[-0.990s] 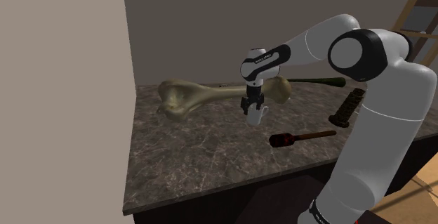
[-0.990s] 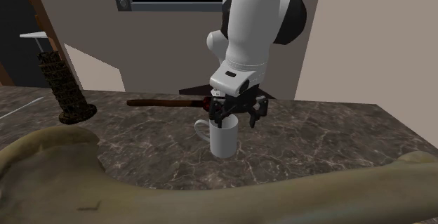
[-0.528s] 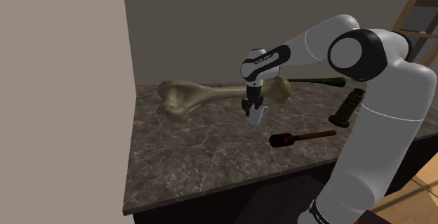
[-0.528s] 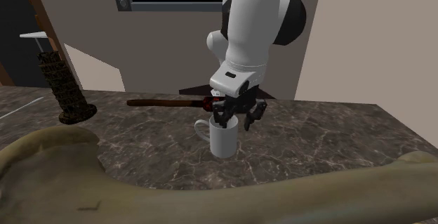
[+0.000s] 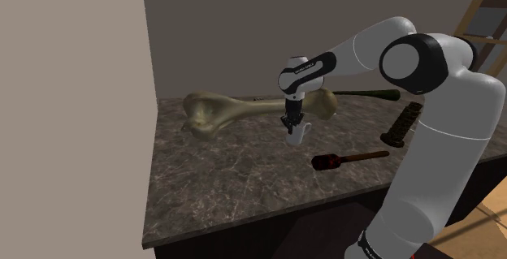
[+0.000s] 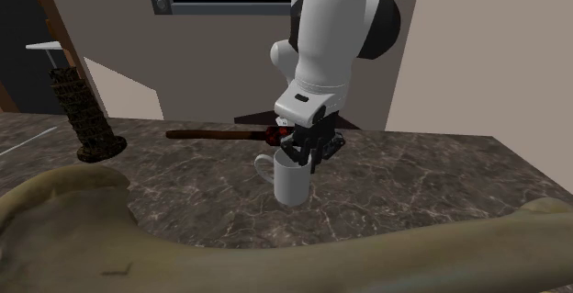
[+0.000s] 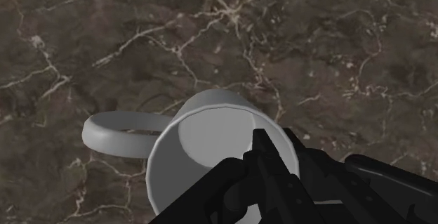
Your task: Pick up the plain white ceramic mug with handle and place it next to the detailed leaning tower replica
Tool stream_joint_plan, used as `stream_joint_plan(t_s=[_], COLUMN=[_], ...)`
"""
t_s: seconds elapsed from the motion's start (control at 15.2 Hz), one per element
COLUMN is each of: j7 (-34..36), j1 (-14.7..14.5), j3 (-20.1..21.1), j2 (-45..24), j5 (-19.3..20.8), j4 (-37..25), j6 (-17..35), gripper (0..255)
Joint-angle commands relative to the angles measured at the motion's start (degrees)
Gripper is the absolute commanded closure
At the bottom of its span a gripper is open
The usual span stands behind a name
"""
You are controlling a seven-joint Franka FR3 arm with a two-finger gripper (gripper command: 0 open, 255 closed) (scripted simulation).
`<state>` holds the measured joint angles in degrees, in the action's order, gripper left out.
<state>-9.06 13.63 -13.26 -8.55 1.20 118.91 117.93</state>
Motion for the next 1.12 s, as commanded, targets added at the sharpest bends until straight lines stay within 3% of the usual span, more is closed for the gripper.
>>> stream_joint_plan(t_s=[0.0, 1.06], j7=[0.0, 0.37], j1=[0.0, -0.27], j3=[0.0, -0.06], j2=[-0.02, 5.02], j5=[0.0, 1.07], j4=[0.01, -6.64], j6=[0.0, -11.57], gripper=[255, 255])
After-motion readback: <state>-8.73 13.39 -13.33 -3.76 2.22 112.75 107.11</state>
